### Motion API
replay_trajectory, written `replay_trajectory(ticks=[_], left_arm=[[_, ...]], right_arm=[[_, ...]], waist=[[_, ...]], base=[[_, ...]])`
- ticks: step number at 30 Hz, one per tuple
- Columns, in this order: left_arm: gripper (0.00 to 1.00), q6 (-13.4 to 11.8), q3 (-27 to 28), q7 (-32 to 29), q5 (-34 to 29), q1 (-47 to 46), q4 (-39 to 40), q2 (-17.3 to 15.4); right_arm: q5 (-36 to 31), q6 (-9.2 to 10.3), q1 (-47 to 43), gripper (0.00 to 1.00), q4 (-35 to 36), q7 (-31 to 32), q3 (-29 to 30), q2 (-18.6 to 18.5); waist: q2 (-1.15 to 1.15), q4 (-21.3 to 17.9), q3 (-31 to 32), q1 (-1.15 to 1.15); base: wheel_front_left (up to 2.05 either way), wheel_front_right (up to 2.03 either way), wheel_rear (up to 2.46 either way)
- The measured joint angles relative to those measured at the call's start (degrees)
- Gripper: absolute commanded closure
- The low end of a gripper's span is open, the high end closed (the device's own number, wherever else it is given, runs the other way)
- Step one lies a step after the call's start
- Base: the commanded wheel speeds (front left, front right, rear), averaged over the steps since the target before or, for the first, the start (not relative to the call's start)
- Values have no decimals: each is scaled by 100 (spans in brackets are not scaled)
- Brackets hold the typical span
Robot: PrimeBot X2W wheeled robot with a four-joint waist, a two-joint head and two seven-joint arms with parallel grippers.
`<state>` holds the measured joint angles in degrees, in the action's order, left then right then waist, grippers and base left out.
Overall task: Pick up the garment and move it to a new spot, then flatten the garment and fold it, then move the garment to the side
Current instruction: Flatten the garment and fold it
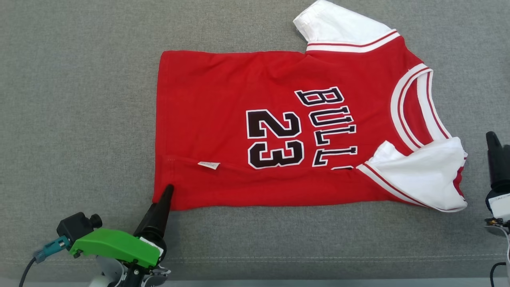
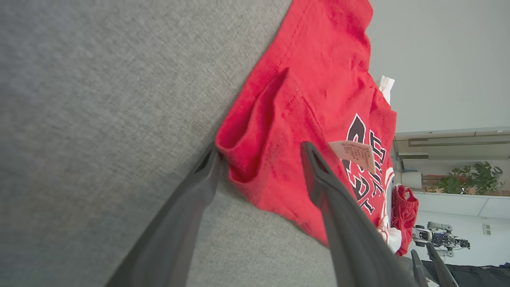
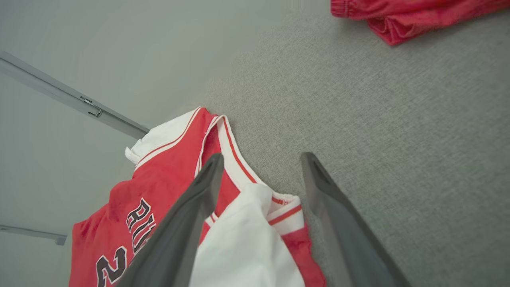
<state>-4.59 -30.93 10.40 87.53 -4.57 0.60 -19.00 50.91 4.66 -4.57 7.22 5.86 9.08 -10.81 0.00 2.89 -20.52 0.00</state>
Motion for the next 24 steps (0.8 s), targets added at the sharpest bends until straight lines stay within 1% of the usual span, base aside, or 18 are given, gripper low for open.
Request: replay_trajectory(ticks=[4, 7, 11, 15, 19, 22, 24], left_arm=[[0, -42, 29, 26, -1, 59, -1, -54], [0, -49, 186, 101, -140, 145, 37, -291], [0, -68, 146, 4, -458, -104, 330, -582], [0, -68, 14, -330, -959, -836, 676, -1033], [0, -68, -259, -826, -1424, -1638, 855, -1381], [0, -63, -446, -1285, -1479, -2086, 866, -1564], [0, 5, -533, -1561, -1532, -2347, 864, -1658]], right_arm=[[-242, -1, 48, 0, 194, -30, 9, -212], [-534, -3, 256, 0, 412, -24, -90, -466], [-832, -2, 520, 0, 573, 178, -225, -857], [-1221, -3, 1128, 0, 648, 538, -566, -1270], [-1410, -1, 1764, 0, 610, 959, -800, -1575], [-1494, 0, 2234, 0, 546, 1315, -1009, -1738], [-1592, 0, 2549, 0, 472, 1561, -1148, -1856]], waist=[[0, 63, 26, 0], [0, 106, 56, 0], [0, 154, 2, 0], [0, 188, -135, 0], [0, 229, -325, 0], [0, 266, -500, 0], [0, 289, -629, 0]], base=[[0, 0, 0], [0, 0, 0], [0, 0, 0], [0, 0, 0], [0, 0, 0], [0, 0, 0], [0, 0, 0]])
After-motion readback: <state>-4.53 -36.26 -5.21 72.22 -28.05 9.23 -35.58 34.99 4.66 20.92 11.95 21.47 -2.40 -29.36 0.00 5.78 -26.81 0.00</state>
